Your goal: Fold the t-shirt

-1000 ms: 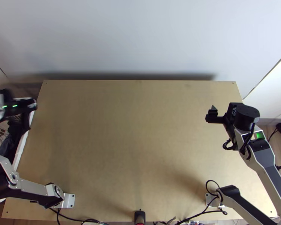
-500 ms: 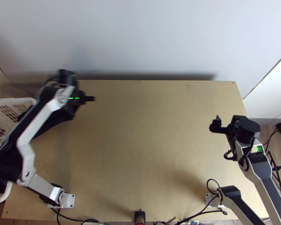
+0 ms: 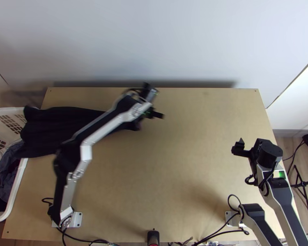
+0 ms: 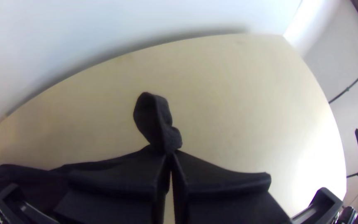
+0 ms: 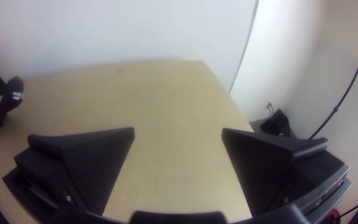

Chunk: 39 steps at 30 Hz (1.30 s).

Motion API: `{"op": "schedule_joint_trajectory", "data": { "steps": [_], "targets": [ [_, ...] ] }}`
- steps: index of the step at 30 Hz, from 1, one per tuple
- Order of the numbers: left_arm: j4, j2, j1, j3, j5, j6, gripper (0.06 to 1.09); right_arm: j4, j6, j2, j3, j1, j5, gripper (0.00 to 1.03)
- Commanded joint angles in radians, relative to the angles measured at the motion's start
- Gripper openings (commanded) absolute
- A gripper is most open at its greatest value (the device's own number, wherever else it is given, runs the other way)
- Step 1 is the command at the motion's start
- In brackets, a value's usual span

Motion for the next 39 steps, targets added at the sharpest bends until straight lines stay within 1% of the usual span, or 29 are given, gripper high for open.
{"op": "schedule_joint_trajectory", "data": {
  "steps": [1,4,7,9,12,13,17,18,21,25,29,33,34,35,36,37,38,39],
  "targets": [
    [0.034,0.17,-0.196,0.267,-0.02,-0.022,0.16,0.003,0.04,-0.026,-0.024,-0.026,-0.004,0.98],
    [0.115,0.203,-0.239,0.276,-0.018,-0.023,0.16,0.002,0.068,-0.051,-0.024,-0.026,-0.004,0.98],
    [0.161,0.235,-0.279,0.278,-0.008,-0.059,0.16,0.003,0.103,-0.097,-0.018,-0.051,-0.004,0.98],
    [0.182,0.258,-0.305,0.278,0.032,-0.085,0.16,0.006,0.126,-0.131,-0.004,-0.084,-0.004,0.98],
    [0.201,0.293,-0.35,0.278,0.124,-0.138,0.16,0.025,0.158,-0.18,0.02,-0.15,-0.004,0.98],
    [0.208,0.305,-0.368,0.278,0.141,-0.151,0.16,0.028,0.167,-0.198,0.031,-0.166,-0.004,0.98],
    [0.262,0.347,-0.431,0.289,0.235,-0.221,0.16,0.043,0.186,-0.258,0.095,-0.198,-0.002,0.98],
    [0.261,0.365,-0.442,0.306,0.275,-0.237,0.16,0.057,0.192,-0.27,0.112,-0.212,-0.002,0.98],
    [0.281,0.396,-0.479,0.319,0.321,-0.256,0.16,0.083,0.213,-0.278,0.157,-0.261,-0.002,0.96],
    [0.373,0.431,-0.503,0.353,0.31,-0.309,0.16,0.075,0.217,-0.283,0.17,-0.285,-0.002,0.96],
    [0.48,0.44,-0.509,0.365,0.229,-0.329,0.16,0.04,0.195,-0.313,0.097,-0.285,-0.004,0.96],
    [0.492,0.44,-0.506,0.355,0.221,-0.35,0.18,0.04,0.18,-0.341,0.026,-0.285,-0.004,0.96],
    [0.492,0.439,-0.505,0.342,0.221,-0.35,0.2,0.038,0.18,-0.342,0.017,-0.285,-0.005,0.96],
    [0.485,0.437,-0.502,0.336,0.222,-0.348,0.29,0.037,0.178,-0.344,0.011,-0.282,-0.008,0.96],
    [0.477,0.436,-0.5,0.329,0.233,-0.347,0.46,0.037,0.178,-0.344,0.006,-0.278,-0.016,0.96],
    [0.463,0.433,-0.5,0.322,0.245,-0.336,0.71,0.037,0.178,-0.342,0.005,-0.271,-0.024,0.96],
    [0.448,0.428,-0.5,0.319,0.278,-0.31,0.98,0.04,0.175,-0.338,0.003,-0.261,-0.027,0.96],
    [0.429,0.425,-0.502,0.319,0.285,-0.292,1.04,0.048,0.169,-0.335,0.002,-0.25,-0.027,0.96]
  ]
}}
